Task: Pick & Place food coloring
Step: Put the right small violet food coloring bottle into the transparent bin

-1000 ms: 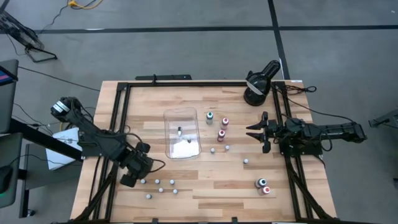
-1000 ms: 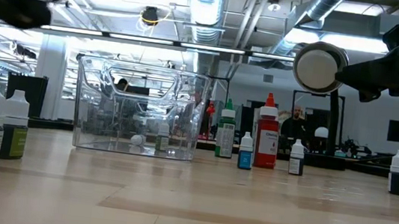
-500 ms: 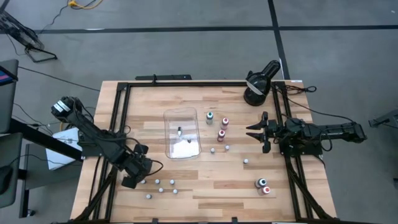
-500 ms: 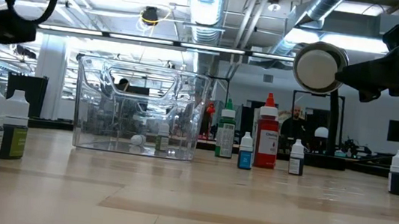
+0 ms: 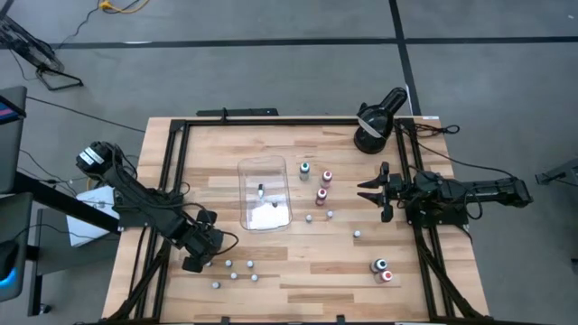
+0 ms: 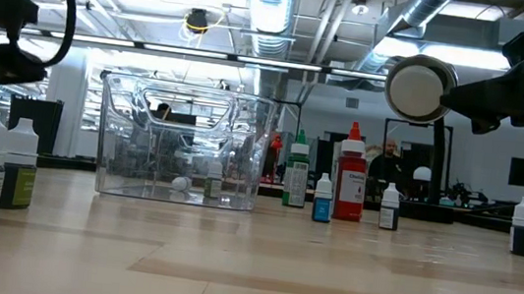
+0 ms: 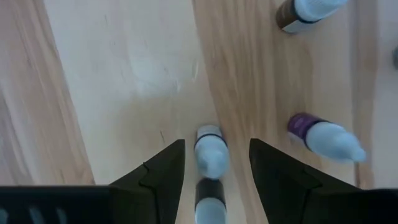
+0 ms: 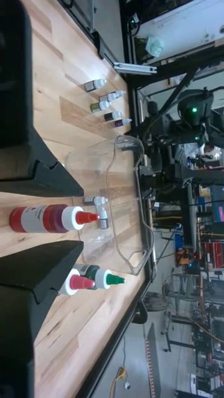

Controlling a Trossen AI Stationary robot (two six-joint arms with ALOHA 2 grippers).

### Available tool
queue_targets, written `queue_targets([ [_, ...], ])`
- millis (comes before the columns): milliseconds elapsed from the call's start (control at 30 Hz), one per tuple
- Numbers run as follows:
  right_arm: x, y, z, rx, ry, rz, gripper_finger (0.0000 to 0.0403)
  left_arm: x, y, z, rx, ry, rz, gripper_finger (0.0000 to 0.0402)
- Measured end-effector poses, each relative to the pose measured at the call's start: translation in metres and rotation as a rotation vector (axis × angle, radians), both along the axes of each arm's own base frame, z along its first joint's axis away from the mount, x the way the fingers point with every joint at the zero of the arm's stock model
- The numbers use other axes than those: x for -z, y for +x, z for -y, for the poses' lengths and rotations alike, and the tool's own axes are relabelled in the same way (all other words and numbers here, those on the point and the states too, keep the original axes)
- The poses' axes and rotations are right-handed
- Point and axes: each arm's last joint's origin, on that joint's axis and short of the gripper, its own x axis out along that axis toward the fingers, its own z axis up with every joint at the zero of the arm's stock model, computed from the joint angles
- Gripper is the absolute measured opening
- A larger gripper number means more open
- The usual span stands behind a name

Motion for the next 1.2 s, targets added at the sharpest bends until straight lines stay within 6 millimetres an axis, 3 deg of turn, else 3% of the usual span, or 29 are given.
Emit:
queue_targets([
  [233,0.000,0.000,0.000,0.000,0.000,0.000,0.0113,0.007,0.000,-0.001,0.002,-0.015,0.027,0.0161],
  [567,0.000,0.000,0.000,0.000,0.000,0.000,0.0113,0.006,0.001,-0.001,-0.005,-0.031,0.030,0.0050],
  [833,0.000,0.000,0.000,0.000,0.000,0.000,0.0113,0.001,0.010,-0.002,-0.022,-0.123,0.023,0.0063],
  [967,0.000,0.000,0.000,0.000,0.000,0.000,0.0113,-0.009,0.016,-0.005,-0.027,-0.141,0.052,0.0072],
  [1200,0.000,0.000,0.000,0.000,0.000,0.000,0.0113,-0.034,0.026,-0.020,-0.091,-0.151,0.135,0.0055],
])
